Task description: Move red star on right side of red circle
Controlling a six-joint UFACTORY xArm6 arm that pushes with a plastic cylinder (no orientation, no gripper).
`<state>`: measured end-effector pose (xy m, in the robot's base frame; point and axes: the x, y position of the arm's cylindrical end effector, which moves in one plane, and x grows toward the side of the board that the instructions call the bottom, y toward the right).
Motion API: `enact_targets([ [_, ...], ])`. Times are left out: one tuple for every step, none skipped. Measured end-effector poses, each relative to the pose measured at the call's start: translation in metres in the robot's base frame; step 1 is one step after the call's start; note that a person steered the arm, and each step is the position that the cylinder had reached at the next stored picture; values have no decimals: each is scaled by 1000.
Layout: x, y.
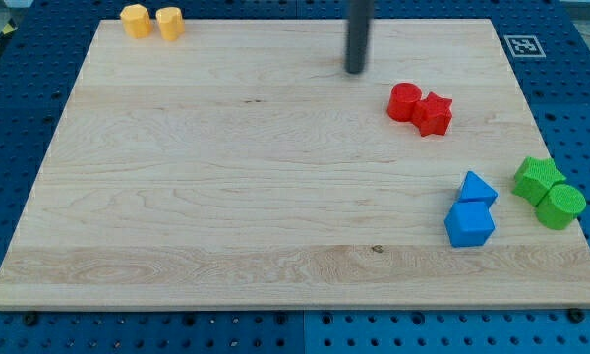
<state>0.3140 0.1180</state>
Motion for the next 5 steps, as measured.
enact_targets([
  [10,92],
  [62,141],
  [108,165],
  [131,151],
  [137,119],
])
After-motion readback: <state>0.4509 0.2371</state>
